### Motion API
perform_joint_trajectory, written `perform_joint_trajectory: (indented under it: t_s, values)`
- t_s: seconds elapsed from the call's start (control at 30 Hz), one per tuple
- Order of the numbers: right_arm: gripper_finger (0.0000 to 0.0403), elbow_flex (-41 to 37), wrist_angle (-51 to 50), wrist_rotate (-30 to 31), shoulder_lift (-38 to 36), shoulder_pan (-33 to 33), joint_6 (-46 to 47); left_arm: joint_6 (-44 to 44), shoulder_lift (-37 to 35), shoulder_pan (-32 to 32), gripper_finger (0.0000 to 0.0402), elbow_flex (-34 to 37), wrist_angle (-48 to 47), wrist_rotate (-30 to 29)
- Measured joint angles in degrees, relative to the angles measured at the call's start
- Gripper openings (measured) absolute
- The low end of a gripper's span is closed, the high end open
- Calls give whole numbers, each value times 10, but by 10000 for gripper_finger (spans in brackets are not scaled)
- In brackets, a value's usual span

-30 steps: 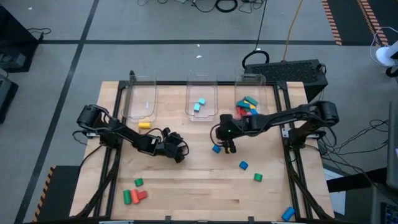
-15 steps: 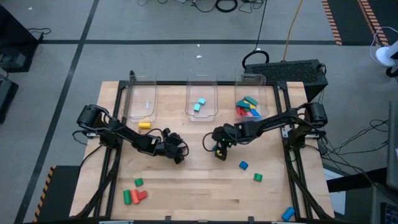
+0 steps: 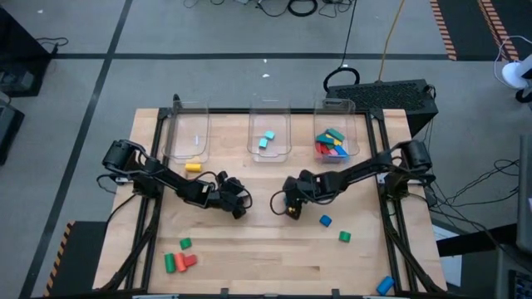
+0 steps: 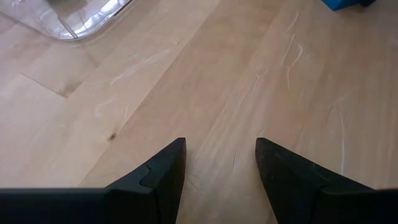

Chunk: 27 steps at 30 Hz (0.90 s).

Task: Sort blocks by size
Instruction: Put the blue half circle block into the center transparent bin

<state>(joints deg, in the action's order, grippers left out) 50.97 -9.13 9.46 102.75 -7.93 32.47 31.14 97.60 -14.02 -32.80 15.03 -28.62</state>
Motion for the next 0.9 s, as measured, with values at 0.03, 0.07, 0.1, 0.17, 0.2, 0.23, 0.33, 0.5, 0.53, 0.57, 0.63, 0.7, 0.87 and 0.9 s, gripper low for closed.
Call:
perform_joint_trajectory:
  t_s: [0.03, 0.07, 0.1, 0.17, 0.2, 0.23, 0.33, 0.5, 0.53, 0.57, 0.63, 0.7, 0.87, 0.9]
  values:
    - [245, 0, -1, 12, 0, -3, 3, 0, 0, 0, 196, 0, 0, 0]
    - [241, 0, -2, 22, 0, -5, 7, 0, 0, 0, 196, 0, 0, 0]
    - [234, 0, -5, 28, -1, -6, 8, 0, 0, 0, 196, 0, -1, 0]
    - [214, 0, -6, 33, -1, -8, 9, 0, 0, 0, 196, 0, -1, 0]
    - [201, -1, -6, 37, -1, -8, 10, 0, 0, 0, 196, 0, -1, 0]
    - [187, -1, -7, 39, -1, -8, 10, 0, 0, 0, 196, 0, -1, 0]
    - [141, -1, -8, 40, -1, -8, 9, 0, 0, 0, 196, 0, -1, 0]
    - [112, -1, -6, 38, -6, -8, -15, 0, 0, 0, 196, 0, -1, 0]
    - [112, -1, -6, 38, -8, -8, -18, 0, 0, 0, 196, 0, -1, 0]
    - [112, 2, -11, 34, -12, -7, -24, 0, 0, 0, 196, 0, -1, 0]
    - [112, 17, -15, 31, -18, -5, -41, 1, 0, 0, 196, 0, 0, 0]
    - [115, 40, -22, 33, -27, -4, -63, 0, 0, 0, 196, 0, 0, -1]
    - [114, 119, -66, 36, -28, 7, -150, -3, 0, 0, 196, 0, 2, -5]
    - [114, 137, -73, 37, -28, 13, -171, -4, 0, 0, 196, 0, 3, -6]
